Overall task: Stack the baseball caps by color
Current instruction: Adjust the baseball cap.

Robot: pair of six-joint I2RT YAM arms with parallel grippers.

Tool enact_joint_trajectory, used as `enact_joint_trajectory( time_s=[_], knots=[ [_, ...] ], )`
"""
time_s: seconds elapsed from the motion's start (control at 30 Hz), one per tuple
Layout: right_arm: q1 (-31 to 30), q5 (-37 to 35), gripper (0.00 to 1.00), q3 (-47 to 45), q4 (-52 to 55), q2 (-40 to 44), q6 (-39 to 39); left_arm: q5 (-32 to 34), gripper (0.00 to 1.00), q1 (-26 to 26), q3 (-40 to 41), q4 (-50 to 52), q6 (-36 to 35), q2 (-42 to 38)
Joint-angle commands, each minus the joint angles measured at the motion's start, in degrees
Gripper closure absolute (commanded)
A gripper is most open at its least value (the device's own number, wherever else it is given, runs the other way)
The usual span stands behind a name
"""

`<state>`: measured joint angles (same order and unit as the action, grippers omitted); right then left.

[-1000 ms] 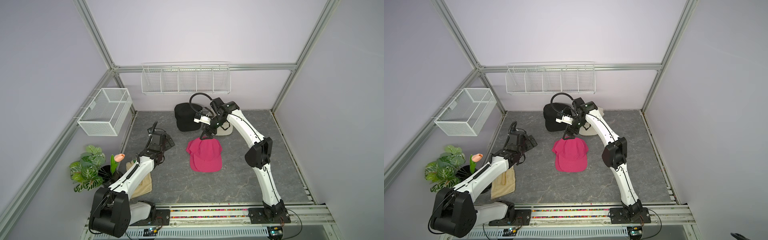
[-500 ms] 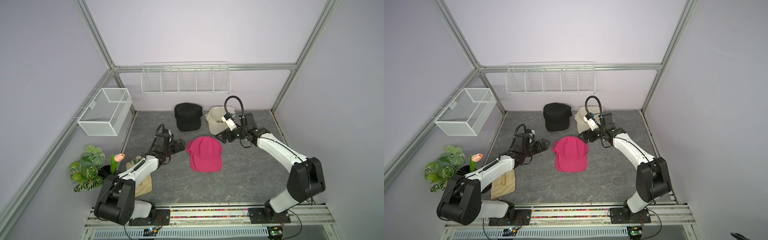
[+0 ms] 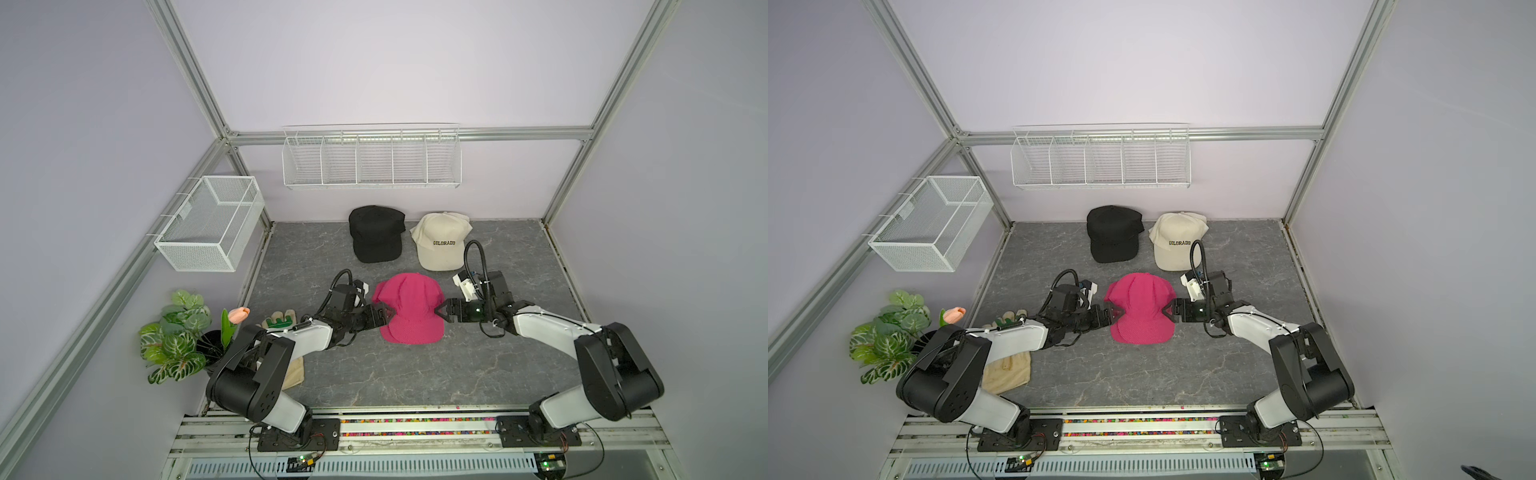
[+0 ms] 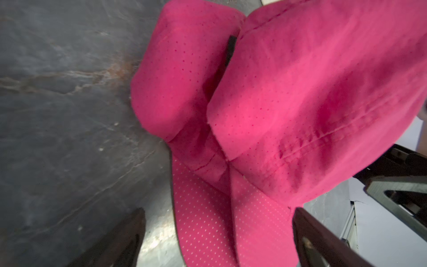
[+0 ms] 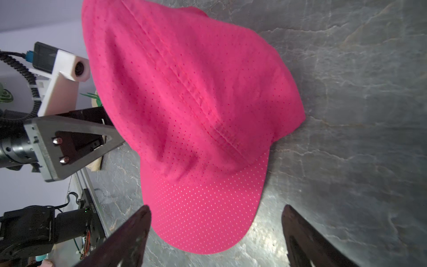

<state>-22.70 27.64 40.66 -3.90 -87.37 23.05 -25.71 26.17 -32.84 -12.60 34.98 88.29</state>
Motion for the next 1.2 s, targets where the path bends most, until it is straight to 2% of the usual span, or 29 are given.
enact_joint_trajectory(
  time_s=[0.0,0.3,0.63,0.73,0.87,0.97,1.07,1.17],
  knots=[
    [-0.9,1.5,0.11,-0.1,-4.8,-3.5,3.0,-2.1,0.00,0.4,1.0,-1.1,1.4,2.5],
    [-4.6,2.0,0.11,0.2,-9.8,-8.7,7.2,-3.8,0.00,1.1,0.8,-0.9,2.3,3.0],
    [-7.0,2.5,0.11,2.3,-11.7,-5.4,7.8,-3.9,0.00,1.9,0.2,-1.0,2.8,3.4],
    [-7.2,0.4,0.11,2.5,-9.6,-4.5,6.8,-1.8,0.00,1.9,-1.0,3.3,0.5,2.2],
    [-6.0,-7.9,0.11,2.0,-3.9,-0.5,5.0,5.8,0.00,1.9,-3.6,13.7,-4.2,-3.2],
    [-3.6,-15.9,0.11,0.6,-1.8,5.0,3.9,15.6,0.01,1.9,-5.5,21.2,-5.7,-10.9],
    [-0.4,-26.7,0.11,-2.8,-2.2,12.4,0.2,29.2,0.00,1.9,-6.6,26.4,-6.4,-18.4],
    [3.7,-36.7,0.11,-7.2,-5.2,19.1,-5.2,50.0,0.00,1.6,-4.8,27.9,-6.1,-25.4]
  ],
)
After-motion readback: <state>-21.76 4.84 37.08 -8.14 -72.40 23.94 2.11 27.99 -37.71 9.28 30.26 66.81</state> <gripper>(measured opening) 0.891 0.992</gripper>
